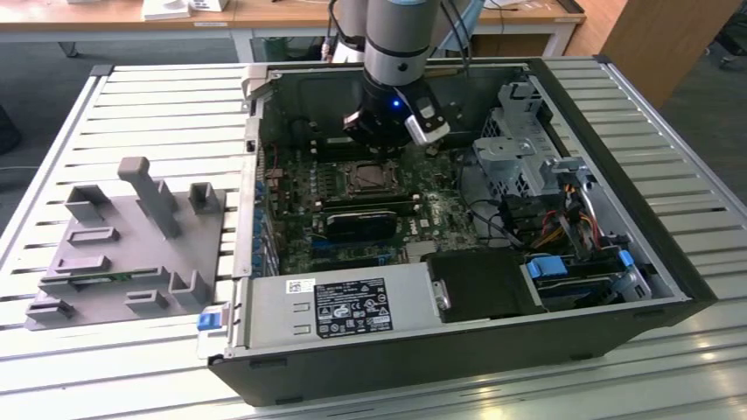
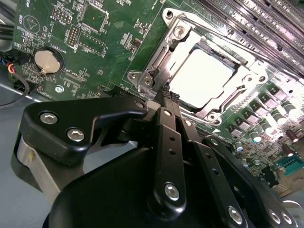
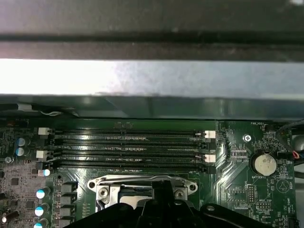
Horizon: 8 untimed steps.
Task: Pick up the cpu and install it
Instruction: 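Install the second cpu locking lever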
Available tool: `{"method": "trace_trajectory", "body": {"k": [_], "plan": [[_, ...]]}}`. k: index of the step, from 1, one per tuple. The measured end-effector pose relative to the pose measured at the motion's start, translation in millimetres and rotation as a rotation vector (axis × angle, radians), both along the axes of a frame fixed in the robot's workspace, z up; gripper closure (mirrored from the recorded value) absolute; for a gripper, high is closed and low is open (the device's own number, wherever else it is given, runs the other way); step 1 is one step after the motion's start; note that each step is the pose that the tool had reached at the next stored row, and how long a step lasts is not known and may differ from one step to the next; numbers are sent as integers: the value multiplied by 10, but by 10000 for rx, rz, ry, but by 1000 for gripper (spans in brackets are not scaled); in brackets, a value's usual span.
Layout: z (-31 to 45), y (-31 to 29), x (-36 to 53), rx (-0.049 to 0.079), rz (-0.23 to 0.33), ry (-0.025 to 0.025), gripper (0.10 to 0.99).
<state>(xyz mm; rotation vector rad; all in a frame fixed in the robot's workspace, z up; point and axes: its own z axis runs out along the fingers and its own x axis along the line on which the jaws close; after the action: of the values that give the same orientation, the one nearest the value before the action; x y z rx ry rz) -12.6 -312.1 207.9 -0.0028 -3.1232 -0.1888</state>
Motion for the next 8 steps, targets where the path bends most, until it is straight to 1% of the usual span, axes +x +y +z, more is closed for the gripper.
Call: {"method": "trace_trajectory", "body": {"k": [2,4,6,8], "plan": [[7,-4,0,-5,0,2,980],[39,-5,0,-2,1,1,980],[94,-5,0,-1,0,0,980],[164,-5,0,0,0,0,980]]}}
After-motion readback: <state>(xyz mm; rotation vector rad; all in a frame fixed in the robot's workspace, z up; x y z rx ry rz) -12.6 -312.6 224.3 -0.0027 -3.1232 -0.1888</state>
